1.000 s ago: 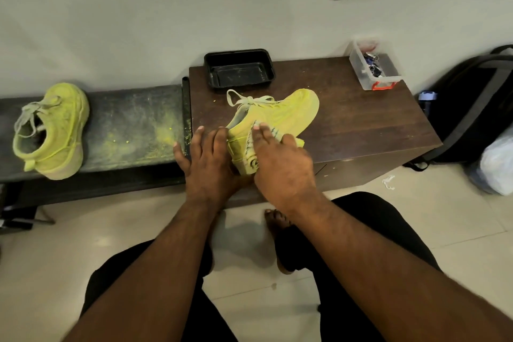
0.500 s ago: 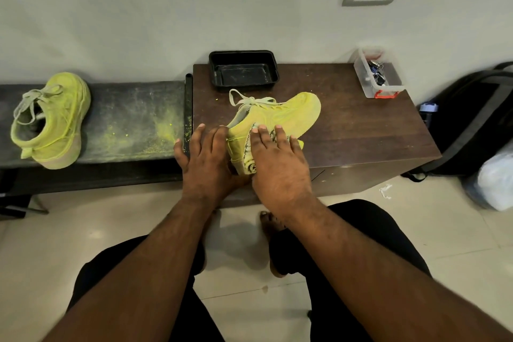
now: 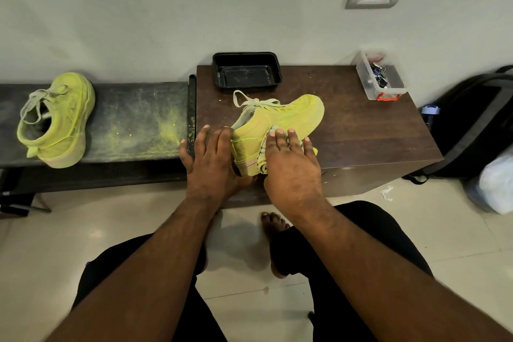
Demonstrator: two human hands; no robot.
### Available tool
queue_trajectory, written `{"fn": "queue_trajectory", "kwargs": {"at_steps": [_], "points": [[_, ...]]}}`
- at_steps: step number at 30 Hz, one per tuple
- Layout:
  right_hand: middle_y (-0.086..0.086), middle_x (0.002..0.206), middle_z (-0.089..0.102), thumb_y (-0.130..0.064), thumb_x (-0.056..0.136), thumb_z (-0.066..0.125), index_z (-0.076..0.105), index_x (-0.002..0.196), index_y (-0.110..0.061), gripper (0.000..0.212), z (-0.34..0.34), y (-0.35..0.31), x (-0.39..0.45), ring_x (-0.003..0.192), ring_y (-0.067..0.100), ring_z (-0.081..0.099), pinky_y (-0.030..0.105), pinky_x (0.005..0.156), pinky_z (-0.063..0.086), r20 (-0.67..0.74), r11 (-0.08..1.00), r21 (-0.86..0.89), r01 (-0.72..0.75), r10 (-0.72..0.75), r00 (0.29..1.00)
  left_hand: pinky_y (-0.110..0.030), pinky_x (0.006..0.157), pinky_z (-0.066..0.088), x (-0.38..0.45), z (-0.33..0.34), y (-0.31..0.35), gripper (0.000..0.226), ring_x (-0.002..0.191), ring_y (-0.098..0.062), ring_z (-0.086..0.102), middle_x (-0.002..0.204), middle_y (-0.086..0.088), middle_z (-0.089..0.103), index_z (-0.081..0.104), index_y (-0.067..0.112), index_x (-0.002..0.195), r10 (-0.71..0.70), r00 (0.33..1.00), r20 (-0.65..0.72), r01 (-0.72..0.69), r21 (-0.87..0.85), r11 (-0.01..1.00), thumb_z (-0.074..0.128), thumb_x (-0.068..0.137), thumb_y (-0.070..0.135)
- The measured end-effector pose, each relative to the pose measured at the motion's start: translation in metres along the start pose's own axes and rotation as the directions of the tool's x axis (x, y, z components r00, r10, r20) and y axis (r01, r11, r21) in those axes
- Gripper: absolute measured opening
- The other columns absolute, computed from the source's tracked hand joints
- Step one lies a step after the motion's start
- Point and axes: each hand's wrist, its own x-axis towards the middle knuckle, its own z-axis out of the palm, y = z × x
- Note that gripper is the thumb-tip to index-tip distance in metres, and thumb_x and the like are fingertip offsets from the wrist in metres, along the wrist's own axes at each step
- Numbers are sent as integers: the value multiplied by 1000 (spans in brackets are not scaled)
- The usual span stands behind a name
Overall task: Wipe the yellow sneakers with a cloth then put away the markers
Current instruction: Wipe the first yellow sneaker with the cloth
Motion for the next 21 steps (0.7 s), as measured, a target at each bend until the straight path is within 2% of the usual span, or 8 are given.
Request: {"fn": "queue_trajectory", "kwargs": {"at_steps": [5, 8, 10, 13, 17, 18, 21], "points": [[10, 158, 18, -10, 92, 42, 11, 151, -5, 66, -14, 26, 31, 147, 30, 6, 53, 118, 6, -26, 985, -51, -166, 165, 986, -57, 106, 17, -3, 1, 2, 107, 138, -25, 28, 136, 3, 48, 34, 24, 131, 31, 999, -17, -31, 8, 999, 77, 42, 63], [12, 158, 18, -8, 92, 40, 12, 151, -4, 65, -17, 33, 41, 147, 31, 7, 52, 118, 7, -14, 973, -44, -227, 227, 974, -55, 104, 18, -4, 2, 3, 108, 137, -26, 31, 135, 3, 49, 35, 23, 131, 41, 999, -25, -41, 13, 999, 77, 40, 64], [14, 159, 14, -13, 94, 43, 8, 150, -2, 67, -13, 26, 35, 147, 30, 7, 50, 119, 8, -7, 980, -18, -197, 197, 980, -54, 104, 18, -3, 3, 2, 110, 137, -26, 32, 134, 2, 49, 34, 23, 130, 47, 999, -23, -47, 11, 999, 78, 38, 63], [14, 160, 7, -14, 94, 45, 2, 150, -2, 72, -9, 7, 14, 147, 27, 7, 39, 118, 12, 50, 990, 106, -92, 88, 995, -56, 104, 20, -2, 3, 3, 106, 137, -27, 32, 135, 0, 49, 33, 22, 130, 42, 999, -31, -42, 8, 999, 77, 42, 63], [11, 160, 1, -11, 92, 45, -1, 151, -4, 75, -8, -4, -1, 148, 22, 3, 31, 118, 8, 92, 980, 196, 38, -57, 994, -54, 105, 16, -3, 1, 4, 98, 138, -26, 29, 137, 0, 47, 35, 21, 132, 19, 999, -27, -19, -27, 999, 51, 49, 70], [10, 160, 2, -10, 91, 45, 1, 151, -6, 74, -8, -1, 0, 148, 22, 4, 32, 118, 9, 84, 978, 204, 31, -49, 995, -55, 105, 16, -3, 1, 4, 98, 138, -26, 30, 136, 0, 48, 37, 20, 132, 19, 999, -26, -19, -21, 1000, 51, 49, 70], [10, 160, 9, -13, 92, 47, 6, 151, -6, 72, -7, 15, 13, 148, 26, 7, 39, 119, 15, 44, 984, 168, -58, 51, 998, -57, 104, 19, -3, 3, 3, 103, 137, -26, 31, 134, 0, 50, 38, 19, 132, 26, 999, -28, -26, 15, 1000, 71, 46, 66]]}}
